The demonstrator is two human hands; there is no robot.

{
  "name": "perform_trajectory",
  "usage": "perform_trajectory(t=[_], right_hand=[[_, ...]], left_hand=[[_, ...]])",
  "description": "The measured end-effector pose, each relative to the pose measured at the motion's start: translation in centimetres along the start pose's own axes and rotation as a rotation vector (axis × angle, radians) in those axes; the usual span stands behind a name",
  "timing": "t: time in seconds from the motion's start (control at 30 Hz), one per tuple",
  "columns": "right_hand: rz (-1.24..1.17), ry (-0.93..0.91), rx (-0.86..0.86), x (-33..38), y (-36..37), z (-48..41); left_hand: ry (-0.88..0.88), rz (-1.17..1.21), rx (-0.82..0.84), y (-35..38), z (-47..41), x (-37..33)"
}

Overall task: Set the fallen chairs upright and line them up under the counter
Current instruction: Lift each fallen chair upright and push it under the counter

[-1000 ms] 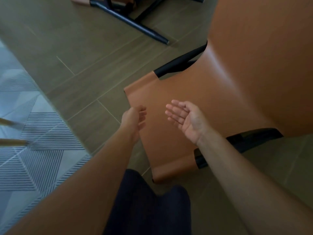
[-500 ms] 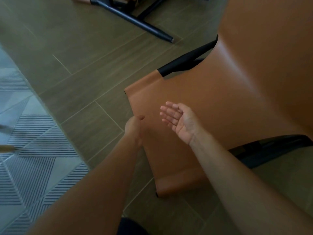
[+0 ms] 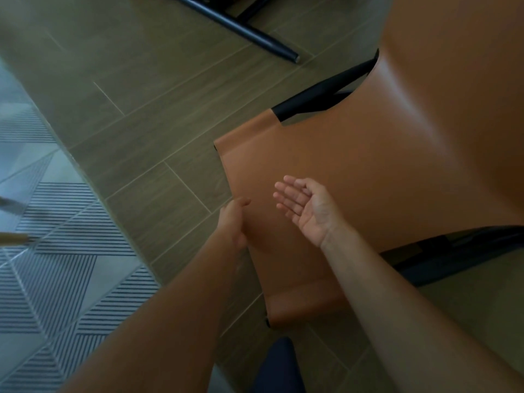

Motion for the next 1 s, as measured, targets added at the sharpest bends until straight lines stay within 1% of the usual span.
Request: perform_trajectory(t=[0.07,0.17,0.27,0.33,0.4,0.5,0.6,0.67,0.8,0.93,1.0], right_hand=[[-0.001,-0.001,0.001,0.0,0.0,0.1],[0.001,0.002,-0.004,-0.2,0.1,0.4],[0.006,-0.001,-0.005,0.0,0.2,0.9],[0.008,-0.007,-0.010,0.1,0.2,1.2],[0.009,-0.014,-0.009,0.3,0.3,1.6],[0.014,-0.014,-0.002,0.4,0.6,2.5],[0.020,-0.017,-0.001,0.6,1.0,3.6],[-0.001,-0.013,-0.005,1.1,1.1,4.4],[-0.069,0.002,-0.021,2.0,0.6,5.8],[-0.051,0.026,-0.053,2.1,-0.4,7.5],[-0.054,0.047,-0.071,2.2,-0.8,8.7]], left_hand=[[-0.009,0.010,0.014,-0.1,-0.2,0.1],[0.005,0.005,-0.023,-0.7,-0.4,0.2],[-0.018,-0.004,-0.007,-1.0,-0.4,0.3],[-0.029,-0.010,-0.024,-1.6,-0.5,0.5],[-0.010,-0.039,-0.023,-1.8,-0.1,0.2],[0.023,-0.088,0.024,-1.1,1.6,-0.5],[0.031,-0.103,0.006,-1.4,2.3,-1.2],[0.024,-0.091,-0.016,-1.6,2.8,-1.3],[-0.007,-0.080,0.002,-1.4,3.9,-0.8],[-0.029,-0.038,-0.072,-1.8,6.2,-0.4],[-0.053,0.025,-0.120,-1.9,7.9,-0.1]])
Point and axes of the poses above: each hand's wrist, its own z-axis away from the middle knuckle, its own y-axis out of the palm, x = y × z, the point moved 9 cm from there along -z, towards the middle knuckle, and after that the axes turned 5 degrees about -x, right-handed, at the moved point
